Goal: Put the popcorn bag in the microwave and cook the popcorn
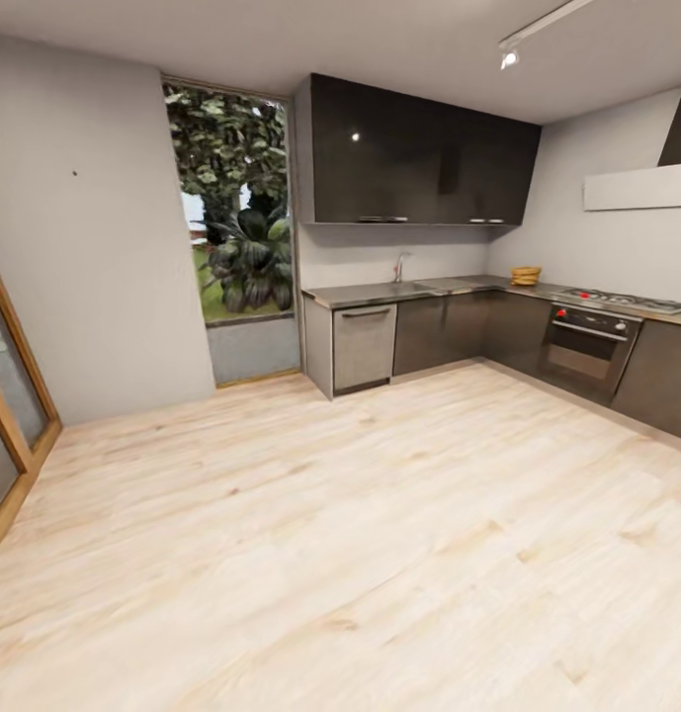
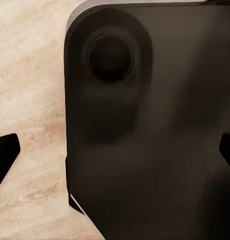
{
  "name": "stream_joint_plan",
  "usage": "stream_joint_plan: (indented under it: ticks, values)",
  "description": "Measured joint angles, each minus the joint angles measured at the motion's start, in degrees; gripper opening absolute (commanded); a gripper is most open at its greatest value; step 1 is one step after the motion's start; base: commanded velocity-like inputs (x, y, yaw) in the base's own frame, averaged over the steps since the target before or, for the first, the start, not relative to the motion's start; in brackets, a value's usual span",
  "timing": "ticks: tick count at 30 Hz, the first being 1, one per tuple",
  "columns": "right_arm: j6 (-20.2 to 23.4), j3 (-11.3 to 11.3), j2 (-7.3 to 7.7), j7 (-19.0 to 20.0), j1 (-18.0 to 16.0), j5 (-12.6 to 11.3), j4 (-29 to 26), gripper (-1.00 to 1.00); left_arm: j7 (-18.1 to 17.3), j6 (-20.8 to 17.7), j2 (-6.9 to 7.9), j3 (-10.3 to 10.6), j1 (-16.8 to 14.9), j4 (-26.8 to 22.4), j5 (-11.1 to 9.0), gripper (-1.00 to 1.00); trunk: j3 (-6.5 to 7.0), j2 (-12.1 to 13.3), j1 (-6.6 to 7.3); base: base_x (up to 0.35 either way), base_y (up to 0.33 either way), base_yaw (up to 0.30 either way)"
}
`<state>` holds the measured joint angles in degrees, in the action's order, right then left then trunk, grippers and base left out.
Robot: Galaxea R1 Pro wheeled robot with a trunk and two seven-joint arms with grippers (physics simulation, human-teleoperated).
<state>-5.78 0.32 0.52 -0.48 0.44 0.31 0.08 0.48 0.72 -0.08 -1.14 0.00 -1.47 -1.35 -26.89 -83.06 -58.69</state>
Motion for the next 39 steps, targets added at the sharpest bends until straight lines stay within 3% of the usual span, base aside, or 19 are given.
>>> stream_joint_plan:
  ticks: [30,39]
  values:
    - [-0.09,-0.18,0.1,-0.07,0.0,-0.35,0.0,1.0,0.06,-0.08,0.0,0.0,0.0,0.0,-0.08,1.0,0.0,0.0,0.0,0.319,0.0,-0.004]
    - [-0.09,-0.37,0.11,-0.08,0.0,-0.53,0.0,1.0,0.03,-0.08,0.0,0.0,0.0,0.0,-0.08,1.0,0.0,0.0,-0.03,0.044,0.0,-0.227]
